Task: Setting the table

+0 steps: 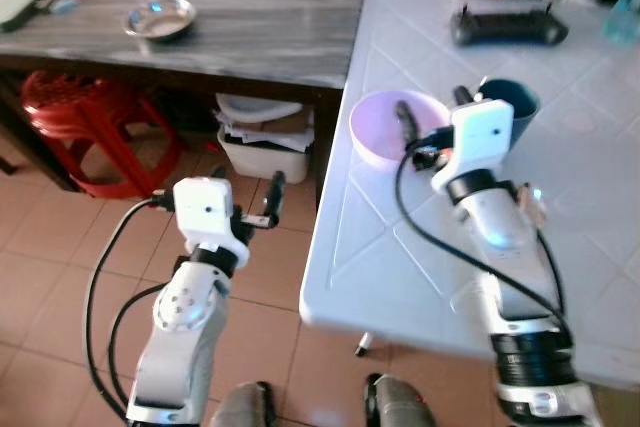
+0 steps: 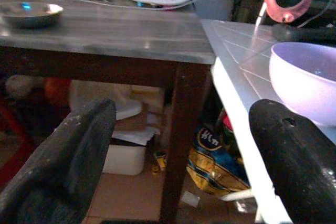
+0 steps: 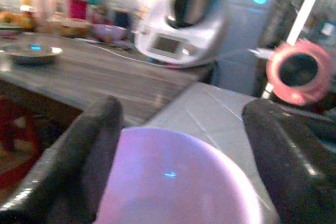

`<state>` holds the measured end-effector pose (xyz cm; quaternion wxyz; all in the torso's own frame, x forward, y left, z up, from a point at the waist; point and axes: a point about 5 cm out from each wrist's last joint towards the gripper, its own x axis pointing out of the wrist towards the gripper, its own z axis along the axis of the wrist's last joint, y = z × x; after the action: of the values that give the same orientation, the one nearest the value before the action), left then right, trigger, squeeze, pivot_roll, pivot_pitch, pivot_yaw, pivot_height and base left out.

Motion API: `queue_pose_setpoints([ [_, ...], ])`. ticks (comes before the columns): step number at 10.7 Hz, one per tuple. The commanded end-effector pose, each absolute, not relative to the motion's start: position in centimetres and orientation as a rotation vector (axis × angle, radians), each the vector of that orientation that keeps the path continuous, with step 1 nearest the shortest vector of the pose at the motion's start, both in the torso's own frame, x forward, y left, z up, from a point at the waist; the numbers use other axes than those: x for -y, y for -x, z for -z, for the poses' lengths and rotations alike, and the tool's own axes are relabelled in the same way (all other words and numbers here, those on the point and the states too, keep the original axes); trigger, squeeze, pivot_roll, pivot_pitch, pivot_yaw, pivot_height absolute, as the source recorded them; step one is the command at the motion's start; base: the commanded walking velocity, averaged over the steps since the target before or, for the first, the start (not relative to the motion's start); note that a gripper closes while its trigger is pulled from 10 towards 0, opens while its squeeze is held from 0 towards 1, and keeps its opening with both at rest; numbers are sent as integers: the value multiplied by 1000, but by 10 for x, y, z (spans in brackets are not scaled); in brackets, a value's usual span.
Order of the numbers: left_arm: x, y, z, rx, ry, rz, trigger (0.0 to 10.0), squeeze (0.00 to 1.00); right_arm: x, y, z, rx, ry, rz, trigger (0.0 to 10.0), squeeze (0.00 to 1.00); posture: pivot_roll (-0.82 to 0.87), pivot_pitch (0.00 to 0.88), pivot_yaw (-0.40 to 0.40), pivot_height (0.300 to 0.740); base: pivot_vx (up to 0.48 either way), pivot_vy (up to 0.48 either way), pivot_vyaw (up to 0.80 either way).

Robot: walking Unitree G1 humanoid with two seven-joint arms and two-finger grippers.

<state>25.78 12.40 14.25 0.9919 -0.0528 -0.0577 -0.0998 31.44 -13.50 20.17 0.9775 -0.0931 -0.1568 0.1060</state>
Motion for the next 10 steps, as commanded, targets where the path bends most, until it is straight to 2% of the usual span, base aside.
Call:
queue_pose_setpoints([
  [1, -128, -256, -142, 111, 97, 185, 10000, 0, 131, -313, -205, 333, 207, -228, 10000, 1000, -33, 186, 40, 740, 0, 0, 0],
  [2, -128, -256, -142, 107, 96, 188, 10000, 0, 131, -313, -204, 325, 211, -234, 10000, 922, -34, 187, 39, 740, 0, 0, 0],
  [3, -128, -256, -141, 100, 96, 194, 10000, 0, 127, -314, -201, 287, 232, -285, 10000, 0, -36, 189, 40, 740, 0, 0, 0],
  [6, -124, -254, -137, 81, 101, 215, 10000, 0, 121, -314, -178, 143, 395, -384, 10000, 0, -38, 191, 38, 740, 0, 0, 0],
  [10, -121, -254, -134, 55, 115, 224, 10000, 0, 118, -321, -166, 56, 600, -481, 10000, 0, -42, 196, 38, 740, 0, 0, 0],
])
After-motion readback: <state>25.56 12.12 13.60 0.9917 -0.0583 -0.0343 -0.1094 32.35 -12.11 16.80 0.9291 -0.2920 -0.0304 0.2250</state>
